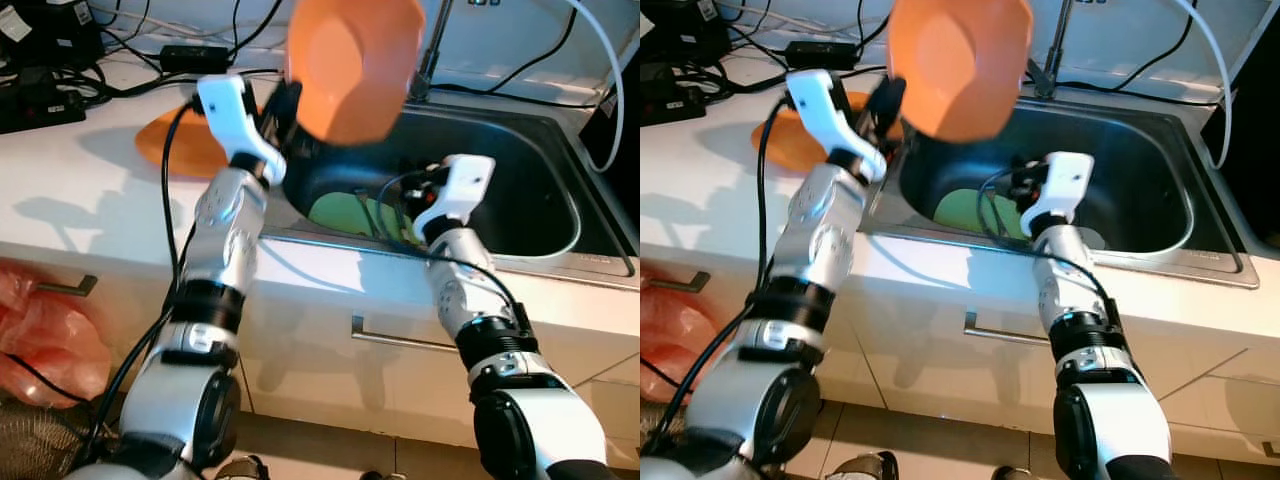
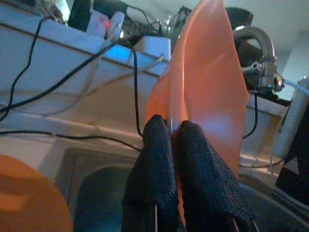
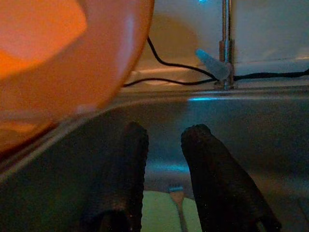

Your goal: Kitchen organization

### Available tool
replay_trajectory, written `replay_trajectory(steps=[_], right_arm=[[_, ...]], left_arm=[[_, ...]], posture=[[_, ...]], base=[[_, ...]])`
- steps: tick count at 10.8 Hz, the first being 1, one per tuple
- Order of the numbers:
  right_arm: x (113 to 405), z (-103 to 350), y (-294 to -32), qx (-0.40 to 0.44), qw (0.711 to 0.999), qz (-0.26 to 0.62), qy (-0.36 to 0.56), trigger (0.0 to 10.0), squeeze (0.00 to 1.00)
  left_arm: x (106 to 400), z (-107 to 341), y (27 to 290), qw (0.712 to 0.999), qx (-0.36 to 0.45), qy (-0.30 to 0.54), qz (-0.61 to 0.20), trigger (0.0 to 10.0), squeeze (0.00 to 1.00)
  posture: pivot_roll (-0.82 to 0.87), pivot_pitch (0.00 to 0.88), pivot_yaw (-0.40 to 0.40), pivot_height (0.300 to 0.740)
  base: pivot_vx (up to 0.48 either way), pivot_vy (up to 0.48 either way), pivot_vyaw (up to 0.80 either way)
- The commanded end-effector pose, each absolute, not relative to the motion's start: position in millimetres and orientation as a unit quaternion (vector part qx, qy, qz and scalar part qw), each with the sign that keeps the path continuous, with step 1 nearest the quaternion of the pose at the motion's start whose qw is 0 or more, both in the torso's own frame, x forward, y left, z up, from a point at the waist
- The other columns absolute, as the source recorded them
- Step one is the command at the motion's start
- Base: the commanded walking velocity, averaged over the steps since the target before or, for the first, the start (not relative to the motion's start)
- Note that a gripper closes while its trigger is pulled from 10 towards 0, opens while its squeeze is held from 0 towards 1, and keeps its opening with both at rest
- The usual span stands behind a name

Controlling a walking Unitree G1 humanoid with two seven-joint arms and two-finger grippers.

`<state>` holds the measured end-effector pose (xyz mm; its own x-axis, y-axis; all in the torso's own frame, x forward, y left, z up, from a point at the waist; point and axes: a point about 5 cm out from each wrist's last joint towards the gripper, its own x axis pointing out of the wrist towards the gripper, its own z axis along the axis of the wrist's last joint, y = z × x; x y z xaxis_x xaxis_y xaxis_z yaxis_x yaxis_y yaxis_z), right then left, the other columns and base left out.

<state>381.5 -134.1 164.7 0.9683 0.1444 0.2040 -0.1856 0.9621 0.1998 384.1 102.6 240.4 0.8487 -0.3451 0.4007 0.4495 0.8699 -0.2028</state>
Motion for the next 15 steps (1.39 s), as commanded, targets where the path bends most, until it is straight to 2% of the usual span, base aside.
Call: replay_trajectory(steps=[1,6,15], right_arm=[[382.8,173.0,-136.6,0.133,0.981,0.095,-0.106,10.0,0.00],[380.2,177.7,-140.6,0.152,0.972,0.135,-0.117,10.0,0.00],[380.2,172.8,-147.2,0.150,0.975,0.126,-0.101,10.0,0.00]], left_arm=[[379.1,247.6,100.3,0.944,-0.119,-0.193,-0.240,10.0,0.00],[373.6,234.8,109.3,0.947,-0.095,-0.166,-0.259,10.0,0.00],[363.0,237.9,109.7,0.932,-0.123,-0.164,-0.299,10.0,0.00]], posture=[[0.05,0.065,-0.029,0.740],[0.05,0.067,-0.031,0.740],[0.06,0.069,-0.040,0.740]], base=[[0.000,0.000,0.00],[0.000,0.000,0.00],[0.000,0.000,0.00]])
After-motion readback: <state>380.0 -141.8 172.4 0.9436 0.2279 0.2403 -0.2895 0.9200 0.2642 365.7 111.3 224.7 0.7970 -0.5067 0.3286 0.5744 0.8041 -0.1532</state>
